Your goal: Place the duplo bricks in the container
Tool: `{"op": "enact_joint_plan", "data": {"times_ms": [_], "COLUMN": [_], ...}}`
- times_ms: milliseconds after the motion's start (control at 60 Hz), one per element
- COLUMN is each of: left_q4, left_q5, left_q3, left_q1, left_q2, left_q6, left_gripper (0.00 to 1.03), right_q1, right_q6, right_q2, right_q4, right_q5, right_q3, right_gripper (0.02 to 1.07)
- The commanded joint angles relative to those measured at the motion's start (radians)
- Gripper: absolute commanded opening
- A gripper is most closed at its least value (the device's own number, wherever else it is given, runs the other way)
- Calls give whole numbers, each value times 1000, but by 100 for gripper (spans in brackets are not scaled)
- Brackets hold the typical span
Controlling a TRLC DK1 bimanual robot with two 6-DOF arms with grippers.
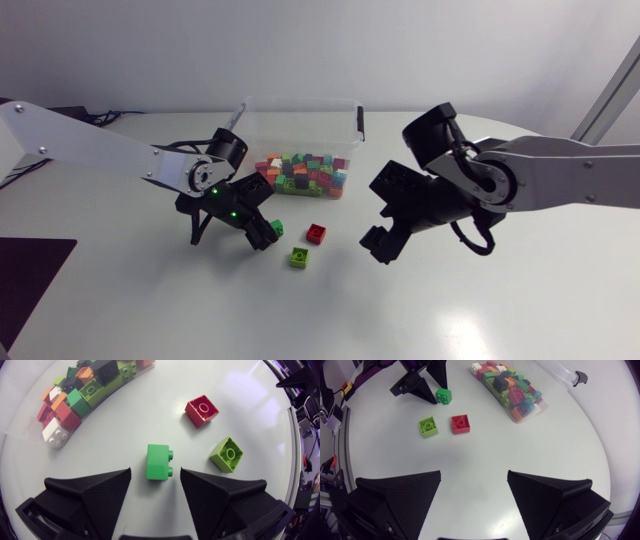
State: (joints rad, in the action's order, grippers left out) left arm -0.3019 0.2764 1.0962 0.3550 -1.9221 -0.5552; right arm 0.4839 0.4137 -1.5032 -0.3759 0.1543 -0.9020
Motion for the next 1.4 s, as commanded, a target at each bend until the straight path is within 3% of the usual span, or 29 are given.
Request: {"op": "enact_joint_plan", "data": {"times_ms": [0,200,500,717,1067,1200,1383], "left_q4": [12,70,58,-16,-154,-198,-223], "left_q5": [7,37,33,33,35,73,115], "left_q3": [24,16,24,42,14,18,30], "left_q1": [18,30,29,22,-21,-47,-76], "left_q2": [-29,-37,-63,-40,224,310,394], "left_q6": [-32,-57,-91,-106,-111,-111,-104], "left_gripper": [58,45,28,27,27,27,28], "right_q1": [15,47,79,104,134,145,154], "right_q6": [28,56,60,74,102,105,103], "right_q2": [-55,-184,-316,-385,-491,-522,-575], "right_q4": [29,77,92,72,-11,-43,-93], "right_q5": [-4,-6,-10,-16,-32,-32,-33], "right_q3": [-31,-90,-210,-279,-385,-417,-479], "right_gripper": [96,96,93,93,92,92,76]}}
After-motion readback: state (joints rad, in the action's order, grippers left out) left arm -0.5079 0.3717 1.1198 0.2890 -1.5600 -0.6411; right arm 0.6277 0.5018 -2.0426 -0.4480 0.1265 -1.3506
